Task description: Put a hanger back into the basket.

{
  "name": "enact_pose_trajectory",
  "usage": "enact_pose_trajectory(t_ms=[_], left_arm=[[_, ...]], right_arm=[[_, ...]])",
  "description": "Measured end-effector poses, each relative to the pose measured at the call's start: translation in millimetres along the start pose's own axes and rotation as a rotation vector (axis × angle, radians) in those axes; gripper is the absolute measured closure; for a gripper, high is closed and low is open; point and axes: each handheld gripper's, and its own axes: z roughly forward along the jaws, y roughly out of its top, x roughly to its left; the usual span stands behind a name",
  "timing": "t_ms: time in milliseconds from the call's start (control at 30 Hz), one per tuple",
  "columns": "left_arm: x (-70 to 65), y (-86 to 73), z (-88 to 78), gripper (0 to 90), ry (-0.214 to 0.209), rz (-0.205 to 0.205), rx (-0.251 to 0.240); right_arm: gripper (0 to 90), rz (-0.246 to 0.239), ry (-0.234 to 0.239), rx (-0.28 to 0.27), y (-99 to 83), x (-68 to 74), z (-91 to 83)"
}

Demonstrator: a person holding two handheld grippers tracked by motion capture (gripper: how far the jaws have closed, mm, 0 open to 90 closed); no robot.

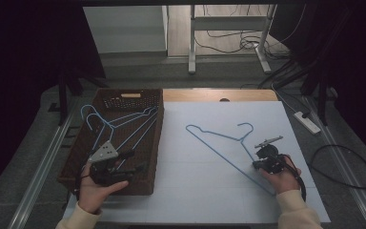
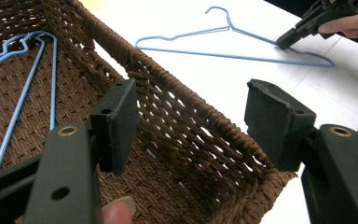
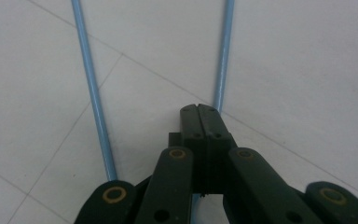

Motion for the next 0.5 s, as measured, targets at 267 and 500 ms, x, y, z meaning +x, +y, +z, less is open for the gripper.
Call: enact_pose_trajectory(t_ms=[267, 500], left_arm=[[0.3, 0.1, 0.2, 35.8, 0.001, 0.000, 0.000], [0.4, 1.2, -1.6, 35.8, 0.003, -0.001, -0.009]], right_arm=[[90.0, -0.004, 0.035, -0.043, 10.8, 8.8, 0.7], [90.0, -0.051, 0.117, -0.098, 50.0, 40.8, 19.0]])
